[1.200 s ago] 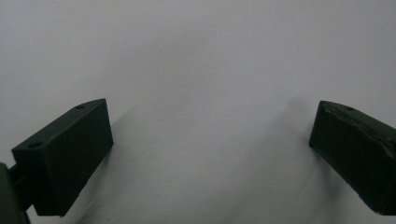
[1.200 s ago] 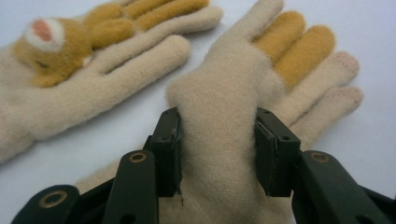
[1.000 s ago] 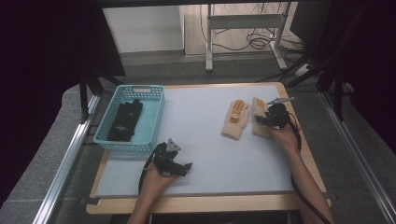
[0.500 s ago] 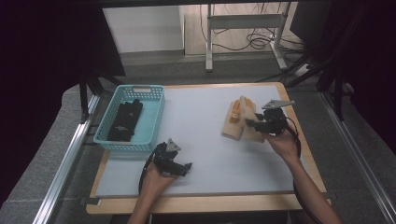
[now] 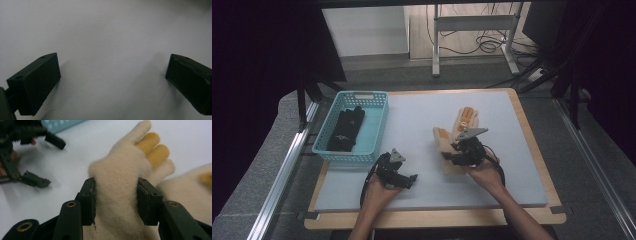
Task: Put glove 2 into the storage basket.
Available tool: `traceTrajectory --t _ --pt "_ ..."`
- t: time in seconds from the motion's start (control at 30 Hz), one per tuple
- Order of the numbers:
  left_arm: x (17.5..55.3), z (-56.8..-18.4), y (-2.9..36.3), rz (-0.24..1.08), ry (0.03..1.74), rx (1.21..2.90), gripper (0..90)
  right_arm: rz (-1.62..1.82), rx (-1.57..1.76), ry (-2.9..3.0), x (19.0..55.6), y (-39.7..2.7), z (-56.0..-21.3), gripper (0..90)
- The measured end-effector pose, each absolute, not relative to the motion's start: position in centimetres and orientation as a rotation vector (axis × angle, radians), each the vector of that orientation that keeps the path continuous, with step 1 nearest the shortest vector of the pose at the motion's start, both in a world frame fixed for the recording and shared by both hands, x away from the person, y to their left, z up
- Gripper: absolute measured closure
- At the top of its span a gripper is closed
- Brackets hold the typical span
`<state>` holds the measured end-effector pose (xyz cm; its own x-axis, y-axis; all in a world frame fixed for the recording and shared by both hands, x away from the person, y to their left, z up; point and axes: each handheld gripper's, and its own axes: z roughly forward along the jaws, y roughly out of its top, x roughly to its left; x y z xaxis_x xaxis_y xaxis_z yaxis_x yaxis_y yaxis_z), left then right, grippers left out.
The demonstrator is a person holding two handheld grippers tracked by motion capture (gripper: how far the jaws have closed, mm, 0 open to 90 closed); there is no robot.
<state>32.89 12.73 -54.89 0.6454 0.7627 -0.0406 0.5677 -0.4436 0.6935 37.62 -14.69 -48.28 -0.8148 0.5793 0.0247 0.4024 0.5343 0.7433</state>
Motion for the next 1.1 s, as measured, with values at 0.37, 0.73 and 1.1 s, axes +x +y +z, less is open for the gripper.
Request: traceTrajectory --t 0.37,0.73,1.1 --pt "32.9 -54.9 12.7 0.365 1.029 2.176 0.0 1.083 0.784 2.625 37.1 -14.6 -50.3 29.3" --pt "32.9 -54.9 12.7 0.366 1.028 2.178 0.0 1.089 0.881 2.611 36.7 -19.2 -51.1 67.3" --pt "32.9 -54.9 12.7 0.368 1.028 2.177 0.0 1.089 0.767 2.701 34.7 -17.3 -52.3 68.3"
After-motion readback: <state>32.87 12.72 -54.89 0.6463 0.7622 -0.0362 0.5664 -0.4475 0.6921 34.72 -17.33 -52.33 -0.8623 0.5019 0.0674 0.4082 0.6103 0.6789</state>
